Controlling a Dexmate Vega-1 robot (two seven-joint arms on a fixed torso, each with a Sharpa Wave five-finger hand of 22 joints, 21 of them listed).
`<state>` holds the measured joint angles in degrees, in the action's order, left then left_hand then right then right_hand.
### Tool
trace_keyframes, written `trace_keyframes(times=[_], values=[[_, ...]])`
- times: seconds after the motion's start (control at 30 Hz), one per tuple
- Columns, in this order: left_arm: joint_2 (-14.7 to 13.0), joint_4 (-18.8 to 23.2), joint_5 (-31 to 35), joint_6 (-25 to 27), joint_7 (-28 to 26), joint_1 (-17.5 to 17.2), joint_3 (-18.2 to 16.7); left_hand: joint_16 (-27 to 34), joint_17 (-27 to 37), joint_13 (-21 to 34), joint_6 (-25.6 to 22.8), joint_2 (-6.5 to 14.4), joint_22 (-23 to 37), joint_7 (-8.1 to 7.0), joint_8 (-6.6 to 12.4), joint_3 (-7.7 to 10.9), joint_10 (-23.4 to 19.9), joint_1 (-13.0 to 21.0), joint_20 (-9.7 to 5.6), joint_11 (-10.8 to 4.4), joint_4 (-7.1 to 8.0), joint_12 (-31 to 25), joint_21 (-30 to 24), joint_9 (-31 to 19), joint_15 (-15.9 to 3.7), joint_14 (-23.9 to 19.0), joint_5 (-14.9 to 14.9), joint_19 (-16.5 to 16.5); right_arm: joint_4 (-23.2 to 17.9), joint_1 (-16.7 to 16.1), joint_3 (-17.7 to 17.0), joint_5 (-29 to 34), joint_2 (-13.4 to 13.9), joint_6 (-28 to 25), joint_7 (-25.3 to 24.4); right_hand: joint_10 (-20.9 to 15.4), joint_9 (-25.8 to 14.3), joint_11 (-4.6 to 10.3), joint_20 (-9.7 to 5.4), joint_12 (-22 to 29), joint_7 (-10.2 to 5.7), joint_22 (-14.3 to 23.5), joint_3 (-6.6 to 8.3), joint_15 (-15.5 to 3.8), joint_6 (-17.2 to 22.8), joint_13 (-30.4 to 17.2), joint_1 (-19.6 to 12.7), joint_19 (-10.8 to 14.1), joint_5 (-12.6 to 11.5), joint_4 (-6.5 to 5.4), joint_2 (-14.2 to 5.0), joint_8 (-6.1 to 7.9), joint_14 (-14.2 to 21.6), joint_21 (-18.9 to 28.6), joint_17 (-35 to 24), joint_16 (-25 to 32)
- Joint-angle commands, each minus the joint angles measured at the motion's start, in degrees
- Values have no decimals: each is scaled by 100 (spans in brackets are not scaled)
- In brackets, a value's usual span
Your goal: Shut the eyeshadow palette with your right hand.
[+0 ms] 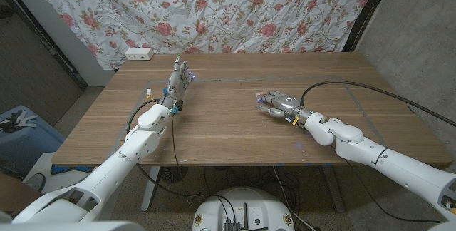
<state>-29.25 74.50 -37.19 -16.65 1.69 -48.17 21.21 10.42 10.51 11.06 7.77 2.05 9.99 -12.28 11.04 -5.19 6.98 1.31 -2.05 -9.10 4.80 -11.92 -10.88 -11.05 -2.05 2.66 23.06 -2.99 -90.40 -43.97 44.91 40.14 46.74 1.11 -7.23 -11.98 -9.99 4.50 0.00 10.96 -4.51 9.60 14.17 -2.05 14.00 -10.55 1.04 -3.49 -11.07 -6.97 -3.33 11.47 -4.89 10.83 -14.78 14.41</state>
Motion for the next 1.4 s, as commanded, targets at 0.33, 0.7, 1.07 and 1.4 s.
trace_keyframes(times=[0.33, 0.7, 1.07, 1.4], values=[[-1, 5, -1, -1, 0, -4, -1, 44, 18, 19, 14, -26, 23, -32, 33, 42, -8, -16, -59, -40, -3, -30, -36, -19, -403, 52, 0, -46, 53, -35, 20, 21, 41, 94, -56, -38, -26, -11, -28, 20, 58, 16, -35, 7, 56, -16, -17, 15, -36, -102, -262, 5, -34, 18, -9, 17], [1, 3, 0, -1, -1, -2, 0, 42, 19, 19, 13, -27, 23, -32, 33, 44, -3, -17, -55, -39, -3, -28, -38, -19, -407, 56, -1, -50, 41, -58, -59, -68, -20, 157, -254, 30, -27, -5, -41, -9, 40, 14, -64, -21, 6, -17, -32, 31, -45, -142, -250, -27, -58, 21, -7, 5], [-1, 4, 0, -1, 0, -3, 0, 43, 18, 19, 14, -28, 23, -31, 32, 47, -3, -17, -56, -29, -3, -28, -36, -19, -405, 54, -1, -45, 138, -37, -143, -304, -108, 412, -457, 103, -27, 33, -49, -33, 40, 12, -78, -26, -74, -17, -60, 67, -56, -164, -246, -63, -67, 30, 3, -7], [-1, 2, 0, -2, 1, -2, -1, 43, 18, 19, 18, -29, 23, -31, 31, 49, -7, -17, -56, -32, -2, -29, -36, -19, -401, 54, -1, -46, 161, -20, -240, -500, -155, 568, -565, 112, -27, 47, -31, -30, 28, 11, -59, -46, -81, -16, -120, 106, -70, -144, -255, -64, -37, 38, 28, -13]])
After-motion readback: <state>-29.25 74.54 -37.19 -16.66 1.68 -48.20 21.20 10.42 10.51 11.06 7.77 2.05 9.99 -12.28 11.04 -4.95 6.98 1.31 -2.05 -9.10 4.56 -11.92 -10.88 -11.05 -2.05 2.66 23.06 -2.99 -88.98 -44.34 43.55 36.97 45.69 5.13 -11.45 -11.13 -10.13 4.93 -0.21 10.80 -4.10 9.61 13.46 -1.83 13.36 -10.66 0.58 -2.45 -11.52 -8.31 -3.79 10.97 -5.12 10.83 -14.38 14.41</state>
